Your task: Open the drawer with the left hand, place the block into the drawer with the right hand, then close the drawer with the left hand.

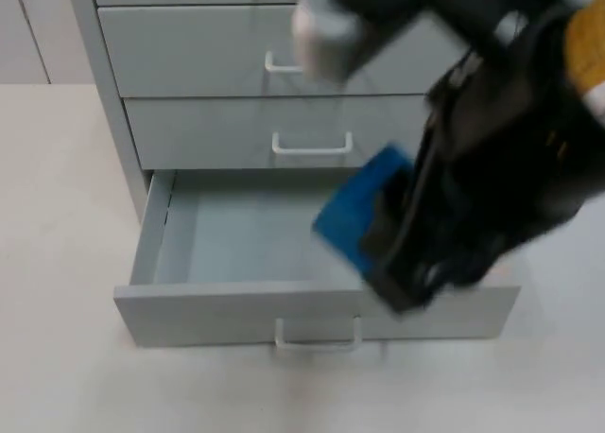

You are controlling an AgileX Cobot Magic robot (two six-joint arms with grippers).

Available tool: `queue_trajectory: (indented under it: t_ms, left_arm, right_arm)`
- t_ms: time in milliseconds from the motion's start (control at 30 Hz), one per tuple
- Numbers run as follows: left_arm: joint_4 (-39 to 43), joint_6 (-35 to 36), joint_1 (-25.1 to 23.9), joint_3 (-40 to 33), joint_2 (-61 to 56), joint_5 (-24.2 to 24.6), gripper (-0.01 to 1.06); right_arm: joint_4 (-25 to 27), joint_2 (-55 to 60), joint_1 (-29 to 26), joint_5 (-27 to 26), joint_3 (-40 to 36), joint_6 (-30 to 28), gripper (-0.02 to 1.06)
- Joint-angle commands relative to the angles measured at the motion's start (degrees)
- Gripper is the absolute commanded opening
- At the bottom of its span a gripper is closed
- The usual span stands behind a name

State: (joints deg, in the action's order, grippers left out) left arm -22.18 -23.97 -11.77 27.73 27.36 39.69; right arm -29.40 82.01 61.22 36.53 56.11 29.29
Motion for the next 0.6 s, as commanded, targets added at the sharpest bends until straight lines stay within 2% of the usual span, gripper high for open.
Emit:
queue_trajectory:
  t_ms: [0,67,167,300,467,567]
  left_arm:
    - [-0.7,0.6,-0.1,-0.2,-0.4,-0.6,1.05]
    - [-0.7,0.6,-0.1,-0.2,-0.4,-0.6,1.05]
    - [-0.9,0.6,-0.1,-0.2,-0.4,-0.6,1.05]
    - [-0.7,0.4,-0.1,-0.2,-0.4,-0.4,1.05]
    - [-0.7,0.3,-0.1,-0.2,-0.4,-0.1,1.05]
    - [-0.7,0.3,-0.1,-0.2,-0.4,-0.1,1.05]
  right_arm:
    - [-6.1,-0.9,-0.1,0.7,0.4,7.8,0.0]
    - [-8.5,-0.9,-0.1,1.8,0.4,11.0,0.0]
    - [-8.8,-0.9,-0.7,1.7,0.4,11.0,0.0]
    - [-8.8,-0.9,-4.7,0.9,0.4,11.7,0.0]
    - [-3.2,-0.1,-12.7,-3.0,0.4,11.4,0.0]
    - [-3.0,1.5,-14.3,-4.1,0.4,11.2,0.0]
